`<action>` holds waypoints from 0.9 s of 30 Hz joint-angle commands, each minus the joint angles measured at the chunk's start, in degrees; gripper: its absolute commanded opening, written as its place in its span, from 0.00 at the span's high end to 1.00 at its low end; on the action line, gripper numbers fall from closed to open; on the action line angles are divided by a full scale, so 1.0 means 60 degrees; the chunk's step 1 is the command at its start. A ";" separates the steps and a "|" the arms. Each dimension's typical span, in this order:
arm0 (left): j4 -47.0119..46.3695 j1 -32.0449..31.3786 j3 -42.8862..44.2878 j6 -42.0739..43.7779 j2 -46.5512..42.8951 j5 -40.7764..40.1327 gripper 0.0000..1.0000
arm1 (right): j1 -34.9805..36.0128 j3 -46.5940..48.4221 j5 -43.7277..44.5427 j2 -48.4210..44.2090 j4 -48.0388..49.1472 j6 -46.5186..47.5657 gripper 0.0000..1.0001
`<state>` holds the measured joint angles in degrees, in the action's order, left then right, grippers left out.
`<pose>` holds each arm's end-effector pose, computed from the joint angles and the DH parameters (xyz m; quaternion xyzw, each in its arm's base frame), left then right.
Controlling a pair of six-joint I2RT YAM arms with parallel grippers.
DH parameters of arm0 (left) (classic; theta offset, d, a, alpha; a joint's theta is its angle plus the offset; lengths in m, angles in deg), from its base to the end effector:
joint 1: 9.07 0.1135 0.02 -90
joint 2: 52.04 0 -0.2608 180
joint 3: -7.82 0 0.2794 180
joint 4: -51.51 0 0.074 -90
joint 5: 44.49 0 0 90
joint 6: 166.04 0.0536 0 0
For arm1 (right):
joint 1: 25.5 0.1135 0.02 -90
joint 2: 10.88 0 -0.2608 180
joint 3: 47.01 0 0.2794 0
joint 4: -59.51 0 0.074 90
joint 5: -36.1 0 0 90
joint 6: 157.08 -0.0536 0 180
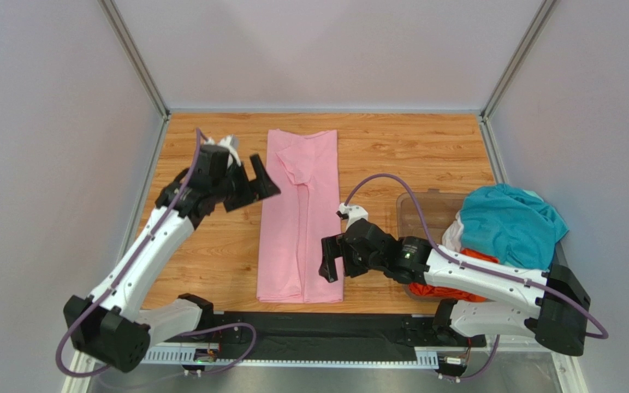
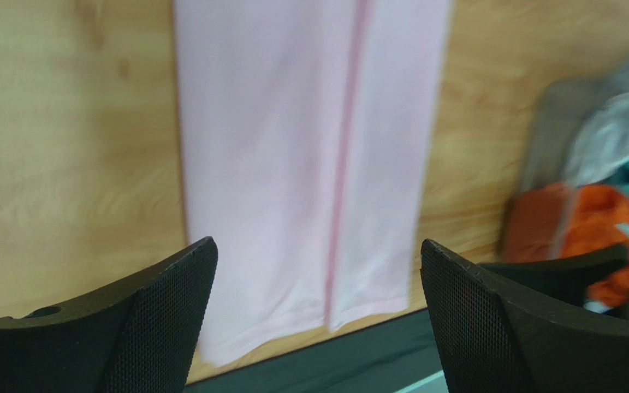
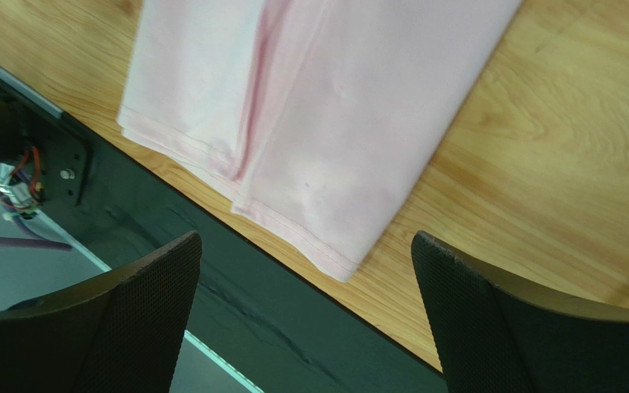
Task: Fold and stack the t-shirts
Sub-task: Fold the tshirt
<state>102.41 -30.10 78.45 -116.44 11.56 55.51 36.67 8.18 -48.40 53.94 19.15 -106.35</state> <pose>0.2512 -0.1066 0.2934 -0.1205 0.9092 -0.2683 0.2946 0.1289 0.2332 0.2052 -0.1702 0.9232 0.2360 0.2512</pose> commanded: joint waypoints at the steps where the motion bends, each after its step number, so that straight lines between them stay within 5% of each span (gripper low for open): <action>1: 0.0497 -0.0243 -0.2583 -0.0283 -0.0781 0.0164 0.00 | -0.0035 -0.0289 -0.0050 -0.0198 -0.0085 -0.0443 0.00; 6: 0.1097 -0.0580 -0.4692 -0.0883 -0.2438 0.0428 0.02 | -0.0050 -0.0422 -0.0213 0.0066 -0.0071 -0.0736 0.00; 16: 0.0879 -0.1151 -0.5809 -0.1557 -0.2835 0.1160 0.23 | -0.0050 -0.0437 -0.0433 0.0754 0.0208 -0.0985 0.00; 22: 0.0206 -0.1313 -0.6249 -0.1616 -0.2250 0.1335 0.50 | -0.0050 -0.0553 -0.0579 0.0960 0.0383 -0.1131 0.01; 27: -0.0191 -0.1357 -0.6337 -0.1572 -0.1708 0.1541 0.89 | -0.0050 -0.0875 -0.0770 0.0960 0.0427 -0.1321 0.02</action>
<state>104.29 -37.88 40.36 -125.93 0.36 62.77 36.56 4.29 -52.05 59.58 19.65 -112.34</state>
